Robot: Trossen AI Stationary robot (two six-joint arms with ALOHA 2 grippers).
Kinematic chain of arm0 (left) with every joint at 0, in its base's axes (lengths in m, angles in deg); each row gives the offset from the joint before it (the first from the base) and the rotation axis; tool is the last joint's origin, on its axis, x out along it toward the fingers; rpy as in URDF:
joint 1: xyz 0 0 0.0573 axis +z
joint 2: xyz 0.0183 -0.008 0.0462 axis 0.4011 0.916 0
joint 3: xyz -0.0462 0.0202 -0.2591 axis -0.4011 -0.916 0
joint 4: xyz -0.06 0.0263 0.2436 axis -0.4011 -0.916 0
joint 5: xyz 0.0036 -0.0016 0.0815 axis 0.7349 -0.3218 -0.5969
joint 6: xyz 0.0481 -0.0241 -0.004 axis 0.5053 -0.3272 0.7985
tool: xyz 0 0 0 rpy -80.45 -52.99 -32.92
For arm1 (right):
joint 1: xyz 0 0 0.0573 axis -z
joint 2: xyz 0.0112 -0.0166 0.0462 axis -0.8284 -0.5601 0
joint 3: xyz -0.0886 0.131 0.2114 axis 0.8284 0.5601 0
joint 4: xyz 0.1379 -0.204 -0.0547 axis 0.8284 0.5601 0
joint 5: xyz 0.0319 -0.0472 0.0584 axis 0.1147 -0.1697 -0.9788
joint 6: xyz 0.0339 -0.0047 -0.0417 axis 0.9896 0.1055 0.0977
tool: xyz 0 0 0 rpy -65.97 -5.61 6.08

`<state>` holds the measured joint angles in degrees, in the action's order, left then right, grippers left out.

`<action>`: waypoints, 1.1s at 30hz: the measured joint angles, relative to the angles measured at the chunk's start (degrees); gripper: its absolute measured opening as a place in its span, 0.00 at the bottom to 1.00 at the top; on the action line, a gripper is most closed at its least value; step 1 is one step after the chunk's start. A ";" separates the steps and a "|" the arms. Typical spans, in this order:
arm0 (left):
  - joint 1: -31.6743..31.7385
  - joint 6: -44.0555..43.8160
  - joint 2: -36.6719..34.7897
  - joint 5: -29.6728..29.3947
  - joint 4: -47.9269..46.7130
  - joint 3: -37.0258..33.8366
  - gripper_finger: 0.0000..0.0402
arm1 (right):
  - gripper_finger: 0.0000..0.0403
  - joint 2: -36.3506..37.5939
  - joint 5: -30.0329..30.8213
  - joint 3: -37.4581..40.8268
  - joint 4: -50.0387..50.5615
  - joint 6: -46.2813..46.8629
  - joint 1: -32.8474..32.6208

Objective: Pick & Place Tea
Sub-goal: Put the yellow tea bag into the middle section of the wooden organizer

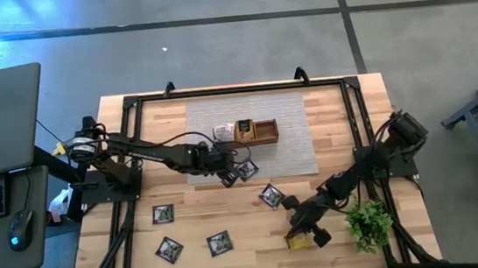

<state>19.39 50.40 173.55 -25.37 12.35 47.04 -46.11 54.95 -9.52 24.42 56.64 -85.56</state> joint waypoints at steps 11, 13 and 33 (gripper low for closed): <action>-6.22 28.50 0.04 1.34 9.83 6.33 0.29 | 0.01 20.53 -11.52 0.08 7.89 -2.34 19.60; -6.77 29.40 0.04 1.38 9.91 8.23 0.29 | 0.01 21.44 -18.84 -0.12 4.12 0.25 23.82; -6.62 29.61 1.29 6.91 9.74 10.91 0.29 | 0.01 15.51 -39.49 -0.16 -3.42 20.00 41.92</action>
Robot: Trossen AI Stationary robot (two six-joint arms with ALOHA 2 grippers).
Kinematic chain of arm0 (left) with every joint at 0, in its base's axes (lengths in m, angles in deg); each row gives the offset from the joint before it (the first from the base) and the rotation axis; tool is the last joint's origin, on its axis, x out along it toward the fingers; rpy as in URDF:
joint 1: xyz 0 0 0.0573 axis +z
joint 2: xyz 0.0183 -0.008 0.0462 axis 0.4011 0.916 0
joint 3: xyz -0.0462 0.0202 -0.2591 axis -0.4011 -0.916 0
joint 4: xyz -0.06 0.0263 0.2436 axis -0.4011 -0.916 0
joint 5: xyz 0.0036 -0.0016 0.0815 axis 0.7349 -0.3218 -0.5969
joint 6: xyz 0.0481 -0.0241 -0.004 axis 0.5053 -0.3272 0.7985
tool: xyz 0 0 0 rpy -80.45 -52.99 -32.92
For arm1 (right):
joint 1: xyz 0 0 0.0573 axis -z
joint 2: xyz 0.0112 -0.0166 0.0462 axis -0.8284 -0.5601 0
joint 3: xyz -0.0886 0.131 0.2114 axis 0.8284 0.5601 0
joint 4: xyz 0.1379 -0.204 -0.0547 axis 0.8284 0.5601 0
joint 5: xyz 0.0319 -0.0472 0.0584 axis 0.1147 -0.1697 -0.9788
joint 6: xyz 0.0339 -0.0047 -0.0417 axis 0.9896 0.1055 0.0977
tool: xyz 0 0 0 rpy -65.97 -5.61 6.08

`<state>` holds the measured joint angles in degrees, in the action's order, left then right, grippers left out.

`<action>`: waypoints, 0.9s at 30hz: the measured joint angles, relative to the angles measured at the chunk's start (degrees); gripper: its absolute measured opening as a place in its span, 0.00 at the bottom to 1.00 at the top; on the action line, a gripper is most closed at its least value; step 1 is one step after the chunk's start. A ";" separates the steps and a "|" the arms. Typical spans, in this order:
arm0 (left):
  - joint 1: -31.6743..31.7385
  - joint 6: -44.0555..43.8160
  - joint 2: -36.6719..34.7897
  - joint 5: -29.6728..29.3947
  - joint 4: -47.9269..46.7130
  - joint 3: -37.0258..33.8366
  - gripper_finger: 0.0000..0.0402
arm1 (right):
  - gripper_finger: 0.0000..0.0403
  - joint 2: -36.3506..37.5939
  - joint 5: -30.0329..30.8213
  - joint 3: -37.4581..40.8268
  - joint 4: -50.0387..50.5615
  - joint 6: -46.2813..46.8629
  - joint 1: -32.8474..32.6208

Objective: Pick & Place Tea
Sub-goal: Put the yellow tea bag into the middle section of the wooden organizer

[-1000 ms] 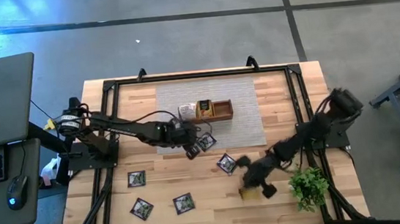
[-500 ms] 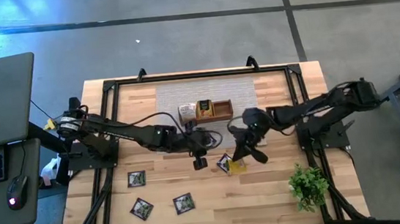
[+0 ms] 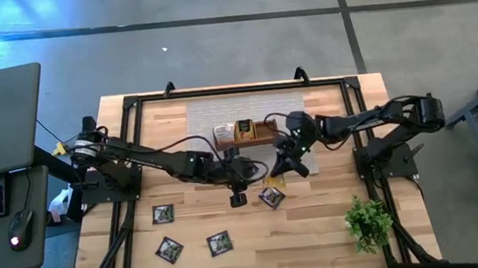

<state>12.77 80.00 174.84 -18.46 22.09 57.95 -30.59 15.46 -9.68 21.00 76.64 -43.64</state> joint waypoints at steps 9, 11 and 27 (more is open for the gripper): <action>-0.23 7.62 0.00 -2.39 7.80 0.00 0.29 | 0.01 0.00 -4.45 0.00 -1.50 6.46 1.19; -0.43 9.46 0.00 -2.40 9.25 0.00 0.29 | 0.01 0.00 -4.45 0.00 -2.40 8.15 1.19; -0.55 11.02 0.00 -1.99 8.41 0.00 0.29 | 0.01 0.07 -7.53 -0.04 -9.32 10.12 1.24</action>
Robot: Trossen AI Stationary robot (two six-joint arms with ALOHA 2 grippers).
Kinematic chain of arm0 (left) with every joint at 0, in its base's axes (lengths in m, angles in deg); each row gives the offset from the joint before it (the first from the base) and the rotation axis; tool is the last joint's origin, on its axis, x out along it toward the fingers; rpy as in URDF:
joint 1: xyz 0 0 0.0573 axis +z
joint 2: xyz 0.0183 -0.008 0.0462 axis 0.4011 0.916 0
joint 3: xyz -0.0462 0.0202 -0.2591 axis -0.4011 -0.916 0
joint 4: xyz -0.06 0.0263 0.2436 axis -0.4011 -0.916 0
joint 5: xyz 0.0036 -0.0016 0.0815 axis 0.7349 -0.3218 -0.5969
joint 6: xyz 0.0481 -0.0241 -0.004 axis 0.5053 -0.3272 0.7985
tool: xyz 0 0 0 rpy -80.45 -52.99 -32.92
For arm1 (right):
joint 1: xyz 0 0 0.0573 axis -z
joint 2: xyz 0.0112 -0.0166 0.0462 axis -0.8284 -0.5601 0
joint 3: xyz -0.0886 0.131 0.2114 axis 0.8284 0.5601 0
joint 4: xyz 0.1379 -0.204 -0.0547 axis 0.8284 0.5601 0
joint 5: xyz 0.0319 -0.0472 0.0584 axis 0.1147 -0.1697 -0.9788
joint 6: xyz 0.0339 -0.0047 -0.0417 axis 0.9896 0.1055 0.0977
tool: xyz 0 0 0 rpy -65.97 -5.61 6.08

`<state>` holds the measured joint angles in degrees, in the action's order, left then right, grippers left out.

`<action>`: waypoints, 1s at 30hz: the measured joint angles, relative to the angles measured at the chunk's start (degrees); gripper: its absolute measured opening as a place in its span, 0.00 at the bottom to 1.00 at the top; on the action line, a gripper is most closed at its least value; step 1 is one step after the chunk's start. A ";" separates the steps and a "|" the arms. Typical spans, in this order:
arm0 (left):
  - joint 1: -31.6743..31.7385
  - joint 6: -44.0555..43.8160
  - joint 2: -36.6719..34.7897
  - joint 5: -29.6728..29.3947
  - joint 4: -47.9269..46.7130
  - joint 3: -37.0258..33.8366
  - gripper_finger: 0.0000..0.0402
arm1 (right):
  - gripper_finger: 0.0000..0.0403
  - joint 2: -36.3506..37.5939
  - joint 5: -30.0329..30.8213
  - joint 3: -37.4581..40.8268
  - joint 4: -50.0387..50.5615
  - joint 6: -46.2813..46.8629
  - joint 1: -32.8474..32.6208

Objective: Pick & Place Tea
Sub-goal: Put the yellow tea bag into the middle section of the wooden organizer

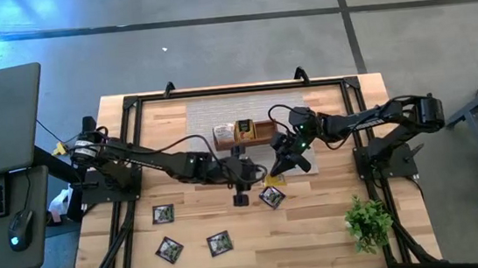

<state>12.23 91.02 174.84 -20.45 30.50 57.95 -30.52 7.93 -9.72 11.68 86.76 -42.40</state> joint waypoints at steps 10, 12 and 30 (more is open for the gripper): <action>0.09 6.30 0.00 4.83 4.64 -0.02 0.27 | 0.01 0.02 -0.15 -0.07 -1.04 -0.10 -0.04; 0.20 7.35 -0.02 6.25 4.49 -0.02 0.24 | 0.01 0.02 -0.22 -0.07 -1.97 -0.19 -0.07; 0.13 4.72 -0.02 0.21 0.62 -0.02 0.01 | 0.28 0.02 0.54 -0.07 -2.49 2.28 1.10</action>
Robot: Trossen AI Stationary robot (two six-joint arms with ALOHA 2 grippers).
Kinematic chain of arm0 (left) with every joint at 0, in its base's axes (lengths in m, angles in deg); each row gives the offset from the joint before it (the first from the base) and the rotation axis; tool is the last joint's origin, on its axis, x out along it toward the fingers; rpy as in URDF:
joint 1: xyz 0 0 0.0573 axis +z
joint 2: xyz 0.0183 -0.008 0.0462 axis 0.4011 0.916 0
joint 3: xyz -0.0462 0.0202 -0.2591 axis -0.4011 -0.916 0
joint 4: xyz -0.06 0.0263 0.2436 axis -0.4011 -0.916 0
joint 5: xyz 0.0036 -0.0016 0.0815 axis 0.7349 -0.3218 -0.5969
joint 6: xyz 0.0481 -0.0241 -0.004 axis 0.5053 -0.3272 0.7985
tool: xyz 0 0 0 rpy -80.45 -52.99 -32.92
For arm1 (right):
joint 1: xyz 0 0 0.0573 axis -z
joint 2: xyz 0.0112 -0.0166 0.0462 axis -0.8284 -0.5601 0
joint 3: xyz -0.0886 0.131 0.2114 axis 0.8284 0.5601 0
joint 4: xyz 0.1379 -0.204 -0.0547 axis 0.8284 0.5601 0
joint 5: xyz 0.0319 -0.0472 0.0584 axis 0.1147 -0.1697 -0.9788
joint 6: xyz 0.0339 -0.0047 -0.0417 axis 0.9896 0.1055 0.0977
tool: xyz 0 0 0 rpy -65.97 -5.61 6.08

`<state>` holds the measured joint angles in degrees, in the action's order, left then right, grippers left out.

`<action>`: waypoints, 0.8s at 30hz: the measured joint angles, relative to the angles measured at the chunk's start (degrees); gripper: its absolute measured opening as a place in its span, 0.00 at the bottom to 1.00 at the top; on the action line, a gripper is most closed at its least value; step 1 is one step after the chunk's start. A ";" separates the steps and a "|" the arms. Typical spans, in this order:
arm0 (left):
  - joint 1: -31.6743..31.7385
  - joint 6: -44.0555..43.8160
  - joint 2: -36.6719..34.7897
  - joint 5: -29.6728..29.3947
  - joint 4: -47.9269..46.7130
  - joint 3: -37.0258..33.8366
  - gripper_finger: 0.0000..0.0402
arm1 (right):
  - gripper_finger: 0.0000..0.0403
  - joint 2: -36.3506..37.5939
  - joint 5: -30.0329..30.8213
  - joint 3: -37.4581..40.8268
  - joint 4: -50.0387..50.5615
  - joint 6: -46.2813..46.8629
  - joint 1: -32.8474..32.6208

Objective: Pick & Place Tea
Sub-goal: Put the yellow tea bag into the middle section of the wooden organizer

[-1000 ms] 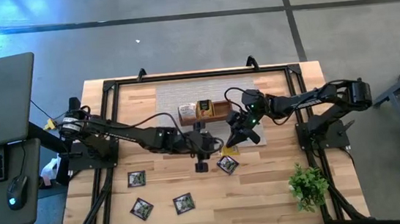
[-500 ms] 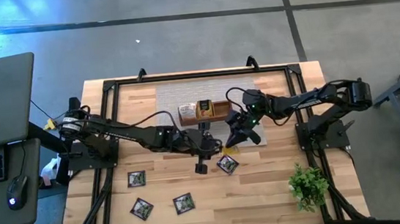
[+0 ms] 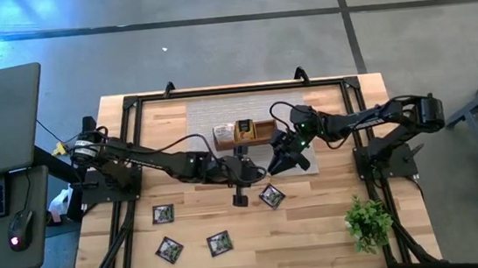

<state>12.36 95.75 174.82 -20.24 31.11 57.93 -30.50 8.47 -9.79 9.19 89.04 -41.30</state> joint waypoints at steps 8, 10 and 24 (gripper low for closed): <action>0.46 -4.30 -0.02 -15.92 -18.73 0.00 0.00 | 0.32 0.68 5.46 0.00 0.88 -8.86 3.76; 1.59 -5.10 -0.04 -17.16 -21.90 0.00 0.00 | 0.32 0.68 11.80 0.00 3.74 -13.26 3.61; 26.62 11.05 1.42 12.07 -33.20 11.61 0.00 | 0.32 0.61 29.66 0.00 16.65 -19.53 -0.74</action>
<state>38.98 106.80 176.24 -8.17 -2.09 69.54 -29.89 38.13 -9.79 25.85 69.51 -42.05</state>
